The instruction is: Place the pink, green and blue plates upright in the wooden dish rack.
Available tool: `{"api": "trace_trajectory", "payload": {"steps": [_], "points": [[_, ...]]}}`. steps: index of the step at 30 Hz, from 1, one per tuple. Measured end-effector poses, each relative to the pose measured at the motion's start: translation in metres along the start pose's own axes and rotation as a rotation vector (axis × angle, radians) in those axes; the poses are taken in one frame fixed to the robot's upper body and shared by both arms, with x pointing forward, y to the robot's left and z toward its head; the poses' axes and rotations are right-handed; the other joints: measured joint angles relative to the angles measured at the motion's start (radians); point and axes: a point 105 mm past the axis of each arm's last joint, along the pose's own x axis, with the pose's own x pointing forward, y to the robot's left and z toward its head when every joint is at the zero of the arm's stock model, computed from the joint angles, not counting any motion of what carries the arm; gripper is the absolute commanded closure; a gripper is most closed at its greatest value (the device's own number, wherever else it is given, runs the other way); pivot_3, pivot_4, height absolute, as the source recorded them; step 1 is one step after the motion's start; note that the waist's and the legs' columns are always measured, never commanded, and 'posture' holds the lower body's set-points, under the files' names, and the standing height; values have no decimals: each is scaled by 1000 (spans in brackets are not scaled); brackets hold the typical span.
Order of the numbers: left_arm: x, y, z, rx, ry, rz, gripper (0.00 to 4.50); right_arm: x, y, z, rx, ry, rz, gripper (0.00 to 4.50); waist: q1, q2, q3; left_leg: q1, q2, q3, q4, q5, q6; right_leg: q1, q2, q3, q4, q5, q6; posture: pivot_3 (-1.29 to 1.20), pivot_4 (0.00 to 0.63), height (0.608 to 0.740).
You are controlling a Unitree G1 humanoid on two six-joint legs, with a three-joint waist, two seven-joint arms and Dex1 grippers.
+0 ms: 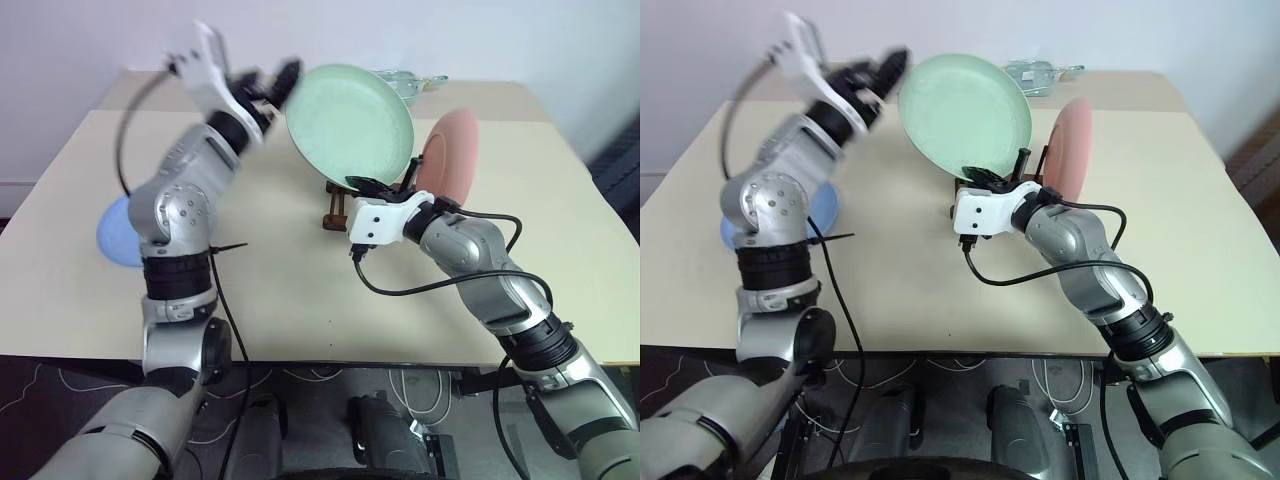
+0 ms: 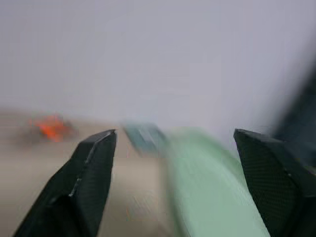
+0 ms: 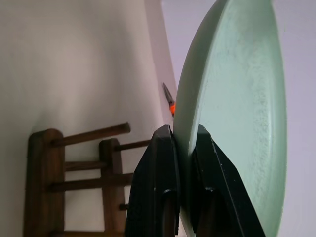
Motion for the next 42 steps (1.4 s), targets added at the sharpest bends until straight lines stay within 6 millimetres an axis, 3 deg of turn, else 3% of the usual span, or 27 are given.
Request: {"api": "trace_trajectory", "payload": {"steps": [3, 5, 7, 8, 10, 12, 17, 23, 34, 35, 38, 41, 42], "points": [[-5, 42, 21, 135, -92, 140, 892, -6, -18, -5, 132, 3, -104, 4500, 3, 0, 0, 0, 0, 0, 0, 0, 0, 0, 0, 0, 0, 0, 0, 0, 150, 726], [-16, 64, 16, 363, -70, 143, 892, -12, -37, 14, 402, -112, -217, 4500, 4, 0, -1, 0, 0, 0, -1, 0, 0, 0, 0, 0, 0, 0, 0, 0, 150, 726], [-30, 64, -21, 513, 39, 11, 892, -21, -51, 35, 750, -258, -299, 4500, 6, 3, -2, 1, 1, 0, -2, 0, 0, 2, -1, -1, 0, 0, 0, 0, 150, 726], [-43, 57, -57, 530, 134, -102, 892, -24, -55, 45, 929, -331, -318, 4500, 13, 3, -2, 0, 1, 0, -1, 0, 0, 2, -1, -2, 0, 0, 0, 0, 150, 726], [-65, 39, -113, 479, 285, -261, 892, -28, -58, 50, 1121, -380, -325, 4500, 24, 1, -1, -3, 1, 0, 2, 0, 0, 1, -2, -3, -1, 1, -2, 0, 150, 726], [-81, 24, -139, 431, 360, -372, 892, -29, -57, 47, 1257, -387, -327, 4500, 27, 0, -1, -4, 0, 0, 3, 0, 0, 1, -3, -3, -2, 0, -6, 0, 150, 726], [-92, -8, -133, 365, 334, -558, 892, -31, -54, 37, 1370, -343, -341, 4500, 16, 1, -1, -2, 1, 0, 0, 0, 0, 0, -2, -2, -1, -1, -7, 0, 150, 726], [-106, -26, -137, 281, 376, -662, 892, -33, -54, 20, 1374, -280, -365, 4500, 1, 2, -1, -1, 2, 0, 0, 0, 0, 0, 0, -2, 0, 0, -6, 0, 150, 726], [-112, -29, -142, 275, 407, -681, 892, -22, -28, -12, 1443, -121, -292, 4500, 1, 2, -1, -1, 2, 0, 0, 0, 0, 0, 0, -2, 0, -1, -6, 0, 150, 726], [-112, -29, -142, 276, 408, -681, 829, -21, -26, -13, 1452, -112, -290, 3719, 1, 2, -1, -1, 2, 0, 0, 0, 0, 0, 0, -2, 0, -1, -6, 0, 150, 726], [-114, -28, -144, 275, 414, -678, 829, -18, -22, -20, 1473, -82, -289, 2417, 1, 2, -1, -1, 2, 0, 0, 0, 0, 0, 0, -2, 0, -1, -6, 0, 150, 726], [-114, -28, -145, 270, 424, -675, 34, -18, -26, -22, 1413, -63, -290, 943, 3, 2, -1, -2, 2, 0, 0, 0, 0, 0, 0, -2, 0, -1, -6, 0, 150, 726], [-114, -28, -146, 267, 429, -671, 0, -18, -30, -22, 1357, -58, -296, 469, 4, 2, -1, -2, 2, 0, 0, 0, 0, 0, 0, -2, -1, -1, -6, 0, 150, 726]]}}
